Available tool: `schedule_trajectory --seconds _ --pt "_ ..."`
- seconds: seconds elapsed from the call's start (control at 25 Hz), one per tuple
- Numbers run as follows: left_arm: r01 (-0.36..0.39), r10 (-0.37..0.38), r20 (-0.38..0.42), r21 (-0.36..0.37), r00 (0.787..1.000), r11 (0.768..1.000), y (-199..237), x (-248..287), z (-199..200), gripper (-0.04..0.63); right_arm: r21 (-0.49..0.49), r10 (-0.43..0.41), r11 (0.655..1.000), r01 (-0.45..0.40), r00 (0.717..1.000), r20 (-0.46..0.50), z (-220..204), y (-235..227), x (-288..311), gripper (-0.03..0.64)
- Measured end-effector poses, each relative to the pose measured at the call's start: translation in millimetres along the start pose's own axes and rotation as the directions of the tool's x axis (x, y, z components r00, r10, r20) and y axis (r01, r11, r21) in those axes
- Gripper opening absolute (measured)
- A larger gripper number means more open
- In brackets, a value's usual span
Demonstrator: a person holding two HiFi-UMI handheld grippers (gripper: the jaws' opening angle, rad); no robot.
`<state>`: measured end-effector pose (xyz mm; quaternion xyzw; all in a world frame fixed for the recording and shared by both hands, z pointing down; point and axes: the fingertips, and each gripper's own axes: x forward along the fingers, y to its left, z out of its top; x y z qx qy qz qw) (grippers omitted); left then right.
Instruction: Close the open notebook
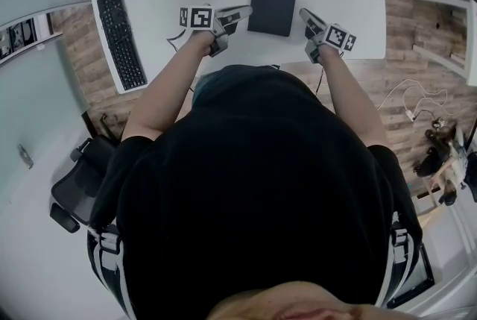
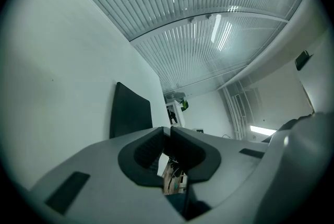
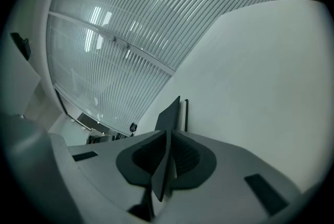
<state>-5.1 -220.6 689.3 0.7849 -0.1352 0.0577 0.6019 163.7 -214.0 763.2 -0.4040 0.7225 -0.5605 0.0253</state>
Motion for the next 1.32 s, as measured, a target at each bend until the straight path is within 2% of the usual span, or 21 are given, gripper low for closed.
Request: schedule_trajectory --seconds 0.16,0.36,0.48,0.56,0.68,0.76,0.88,1.12,1.32 --pt "-0.026 0.025 0.012 0.026 1.0 0.999 -1.1 -3.0 3.2 0.048 -0.014 0.004 1.0 -0.004 1.0 0.005 4.5 4.4 -7.4 0.052" --pt "-0.087 0.09 -0.011 0.162 0.996 0.983 -9.4 -9.5 4.7 0.046 -0.055 -0.009 0.998 0.009 1.0 0.006 8.9 13.0 -18.1 0.044" --pt "-0.126 0.123 0.03 0.198 0.992 0.972 -17.6 -17.8 5.2 0.046 -0.079 -0.004 0.997 0.006 1.0 0.019 10.9 24.7 -35.3 0.043" --pt "-0.165 0.146 0.097 0.218 0.984 0.962 -19.9 -24.7 12.2 0.044 -0.101 -0.008 0.995 0.01 1.0 0.027 14.5 28.5 -43.7 0.043" --pt "-0.192 0.149 0.196 0.224 0.969 0.955 -22.0 -33.1 25.9 0.043 -0.115 -0.016 0.993 0.021 0.999 0.049 21.9 27.3 -49.5 0.043" --pt "-0.213 0.157 0.234 0.236 0.959 0.948 -23.9 -39.6 32.7 0.043 -0.123 -0.01 0.992 0.017 0.998 0.059 25.3 30.4 -51.1 0.043" --pt "-0.28 0.208 0.281 0.246 0.937 0.928 -14.9 -50.6 41.6 0.041 -0.154 -0.007 0.988 0.014 0.999 0.05 28.4 36.1 -49.9 0.043" --pt "-0.311 0.225 0.328 0.241 0.918 0.919 -10.1 -65.5 50.8 0.041 -0.221 -0.004 0.975 0.011 0.999 0.032 29.9 46.7 -49.6 0.043" --pt "-0.352 0.253 0.345 0.266 0.904 0.898 -9.6 -72.7 48.8 0.039 -0.354 -0.03 0.935 0.025 1.0 -0.008 27.0 48.7 -55.2 0.043"
